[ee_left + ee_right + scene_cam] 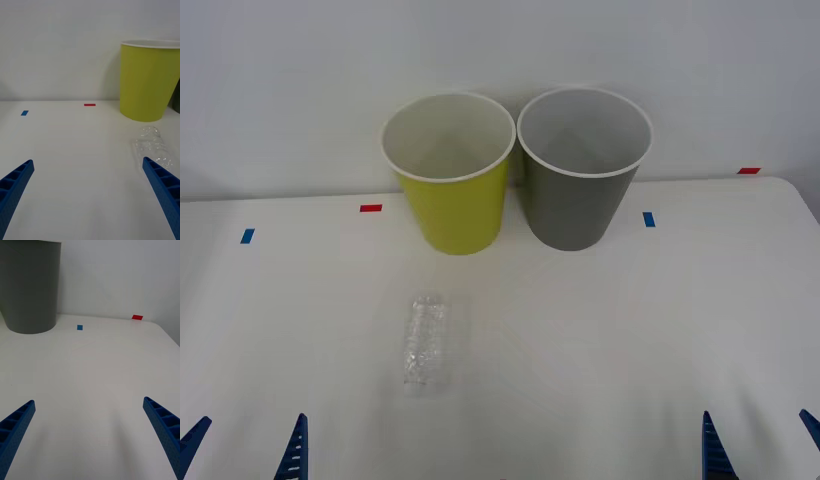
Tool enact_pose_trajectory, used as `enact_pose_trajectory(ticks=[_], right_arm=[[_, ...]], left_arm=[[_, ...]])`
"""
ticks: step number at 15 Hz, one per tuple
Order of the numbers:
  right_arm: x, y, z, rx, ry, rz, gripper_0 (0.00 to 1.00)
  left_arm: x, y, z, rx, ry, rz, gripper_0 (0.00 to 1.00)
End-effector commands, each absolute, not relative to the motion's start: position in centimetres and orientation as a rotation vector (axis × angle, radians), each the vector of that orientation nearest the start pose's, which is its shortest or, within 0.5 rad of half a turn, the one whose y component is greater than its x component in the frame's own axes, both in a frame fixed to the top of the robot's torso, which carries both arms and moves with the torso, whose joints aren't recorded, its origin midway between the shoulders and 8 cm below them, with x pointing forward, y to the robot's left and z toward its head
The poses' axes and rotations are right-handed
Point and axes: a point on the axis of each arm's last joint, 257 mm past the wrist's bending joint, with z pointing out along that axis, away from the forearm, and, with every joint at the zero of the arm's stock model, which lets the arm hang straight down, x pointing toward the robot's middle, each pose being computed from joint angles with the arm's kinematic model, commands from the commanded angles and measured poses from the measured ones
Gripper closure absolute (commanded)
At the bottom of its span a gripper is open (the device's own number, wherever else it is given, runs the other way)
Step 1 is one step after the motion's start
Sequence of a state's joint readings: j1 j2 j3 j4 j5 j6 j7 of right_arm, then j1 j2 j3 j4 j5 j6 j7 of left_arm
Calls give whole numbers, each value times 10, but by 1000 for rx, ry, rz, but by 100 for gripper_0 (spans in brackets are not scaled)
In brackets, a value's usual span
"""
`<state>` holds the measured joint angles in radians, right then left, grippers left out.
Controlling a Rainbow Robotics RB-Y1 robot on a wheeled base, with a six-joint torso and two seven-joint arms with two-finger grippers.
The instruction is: Put cans in the gray bin and PET bottles in the light green bin.
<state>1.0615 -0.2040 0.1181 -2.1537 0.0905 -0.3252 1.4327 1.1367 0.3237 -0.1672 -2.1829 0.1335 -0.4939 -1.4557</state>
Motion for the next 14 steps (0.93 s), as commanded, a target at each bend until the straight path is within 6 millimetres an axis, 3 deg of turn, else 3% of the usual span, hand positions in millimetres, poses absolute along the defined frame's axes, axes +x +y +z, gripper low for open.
enact_pose_trajectory(ticks=[1,14], right_arm=[[246,-289,-256,-49,1703,-136,0],[246,-289,-256,-49,1703,-136,0]], left_arm=[[225,283,-222,-53,1602,-17,0],[225,283,-222,-53,1602,-17,0]])
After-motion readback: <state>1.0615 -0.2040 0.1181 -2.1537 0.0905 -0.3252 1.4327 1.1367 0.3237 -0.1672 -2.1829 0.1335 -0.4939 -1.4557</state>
